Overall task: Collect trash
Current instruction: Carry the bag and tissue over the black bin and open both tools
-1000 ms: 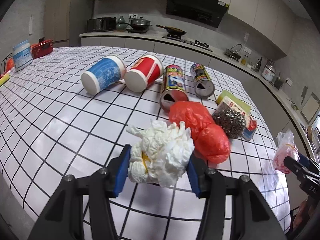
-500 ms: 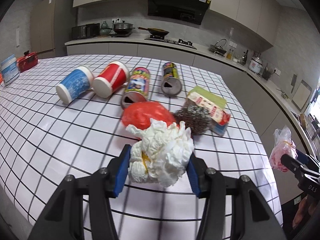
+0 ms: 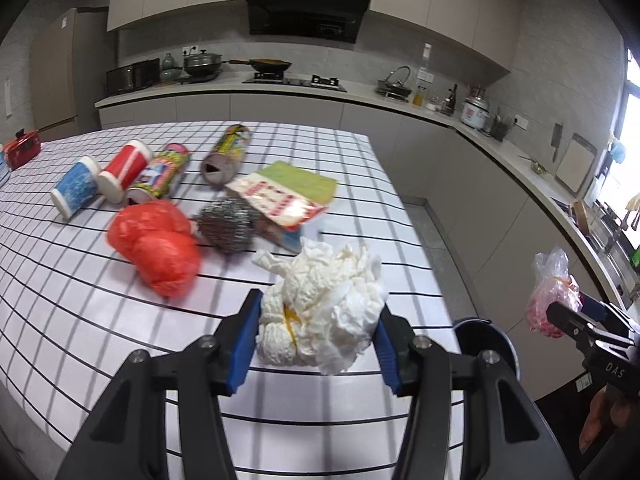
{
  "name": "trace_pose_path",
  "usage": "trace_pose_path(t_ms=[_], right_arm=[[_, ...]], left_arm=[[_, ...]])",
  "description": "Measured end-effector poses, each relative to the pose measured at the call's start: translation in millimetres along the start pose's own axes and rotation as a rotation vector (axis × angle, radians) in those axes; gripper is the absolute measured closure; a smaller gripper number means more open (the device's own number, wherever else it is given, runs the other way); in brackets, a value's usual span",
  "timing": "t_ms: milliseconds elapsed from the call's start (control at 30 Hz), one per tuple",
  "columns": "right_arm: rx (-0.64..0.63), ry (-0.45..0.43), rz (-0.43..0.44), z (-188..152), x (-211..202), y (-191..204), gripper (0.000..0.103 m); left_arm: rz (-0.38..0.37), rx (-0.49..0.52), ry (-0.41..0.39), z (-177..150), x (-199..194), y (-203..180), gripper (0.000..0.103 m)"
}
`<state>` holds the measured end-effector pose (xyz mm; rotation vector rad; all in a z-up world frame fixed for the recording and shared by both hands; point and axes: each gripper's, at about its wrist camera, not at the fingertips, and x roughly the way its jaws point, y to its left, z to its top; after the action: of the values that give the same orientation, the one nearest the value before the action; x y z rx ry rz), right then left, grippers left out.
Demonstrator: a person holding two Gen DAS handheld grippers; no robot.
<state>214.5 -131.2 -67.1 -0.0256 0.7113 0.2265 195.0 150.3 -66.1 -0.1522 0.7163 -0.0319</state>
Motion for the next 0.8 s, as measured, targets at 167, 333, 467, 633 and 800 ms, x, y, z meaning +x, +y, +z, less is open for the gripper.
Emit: trace_pose_path(t_ms=[167,333,467,633,800], right_arm=[[0.022,0.005,-0.027,-9.9,-11.4,-41.0,0.022],[0.055,0.027,-0.054,-24.3,-16.8,-88.8,0.022],[0.063,0.05,-0.066,-38.4,-17.5,-121.1,0.022],[0.061,0.08,-0.065,-54.7,-15.8,-153.8,0.022],[0.035,0.119,-0.03,-75.9,-4.0,-179.2,0.022]], left_arm=[[-0.035,0.03,0.012,-6.8,5.2,-47.5,0.05],[-0.072,0.058,0.029,-17.3,12.9,-94.4,0.05],[-0.103,0.076,0.045,-27.3,19.6,-132.7,0.05],[-0.138,0.089,0.064,-40.0,29.2,-175.3,0.05],[-0.177,0.095,0.094,-51.9,44.2,-213.5,0.05]])
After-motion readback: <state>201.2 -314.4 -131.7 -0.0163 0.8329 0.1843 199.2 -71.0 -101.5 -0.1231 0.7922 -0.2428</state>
